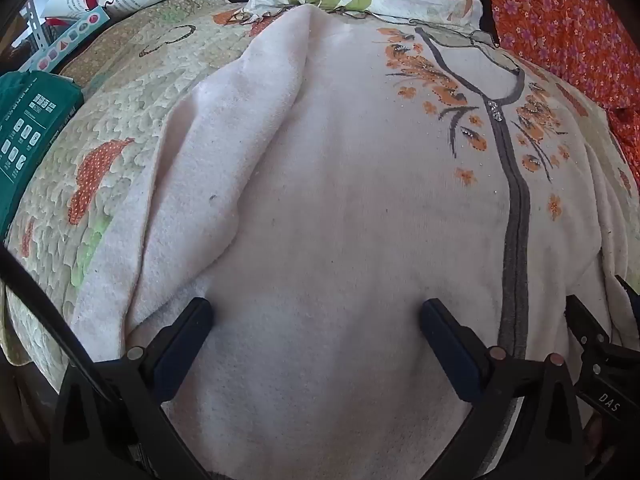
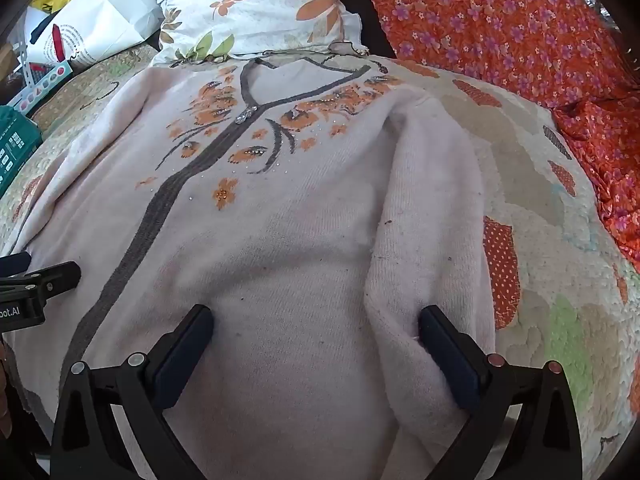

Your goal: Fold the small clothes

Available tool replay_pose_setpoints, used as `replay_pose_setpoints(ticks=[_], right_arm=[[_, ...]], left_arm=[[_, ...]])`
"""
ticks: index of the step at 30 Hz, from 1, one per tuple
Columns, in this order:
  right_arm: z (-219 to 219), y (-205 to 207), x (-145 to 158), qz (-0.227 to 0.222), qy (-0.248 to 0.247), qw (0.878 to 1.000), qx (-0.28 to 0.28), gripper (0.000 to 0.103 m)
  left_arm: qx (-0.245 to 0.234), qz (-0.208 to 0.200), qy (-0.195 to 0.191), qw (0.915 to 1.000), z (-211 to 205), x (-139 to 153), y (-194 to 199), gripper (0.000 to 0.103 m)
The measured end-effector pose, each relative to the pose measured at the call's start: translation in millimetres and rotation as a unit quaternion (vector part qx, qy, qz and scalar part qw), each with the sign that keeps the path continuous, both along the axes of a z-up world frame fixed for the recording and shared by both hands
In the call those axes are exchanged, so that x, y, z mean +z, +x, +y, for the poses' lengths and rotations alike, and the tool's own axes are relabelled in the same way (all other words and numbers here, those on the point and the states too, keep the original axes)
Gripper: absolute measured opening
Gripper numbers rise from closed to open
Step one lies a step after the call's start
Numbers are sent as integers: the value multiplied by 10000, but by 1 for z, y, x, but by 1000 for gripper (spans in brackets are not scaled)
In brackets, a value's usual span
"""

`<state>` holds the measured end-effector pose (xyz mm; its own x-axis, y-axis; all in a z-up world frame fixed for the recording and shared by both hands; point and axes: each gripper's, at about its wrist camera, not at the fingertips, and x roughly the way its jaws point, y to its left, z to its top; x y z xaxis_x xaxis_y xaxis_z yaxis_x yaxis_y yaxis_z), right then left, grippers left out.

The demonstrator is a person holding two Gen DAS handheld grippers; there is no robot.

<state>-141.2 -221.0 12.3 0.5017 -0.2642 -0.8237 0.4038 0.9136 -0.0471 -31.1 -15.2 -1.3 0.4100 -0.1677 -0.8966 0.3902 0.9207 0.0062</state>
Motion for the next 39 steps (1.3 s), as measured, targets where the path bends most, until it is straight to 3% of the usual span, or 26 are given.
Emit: replay_pose_setpoints(ticks=[26, 32, 39], right_arm=[[2, -2, 1, -128, -213, 9997, -41, 103], [1, 0, 0, 65, 84, 9999, -50, 103], [1, -2, -1, 38, 90, 9999, -69, 103]], left_arm=[[53, -137, 42, 9999, -2, -2, -3, 103], [79, -239, 18, 9997, -4, -3, -4, 103], [197, -366, -14, 9991, -6, -5, -8, 103]])
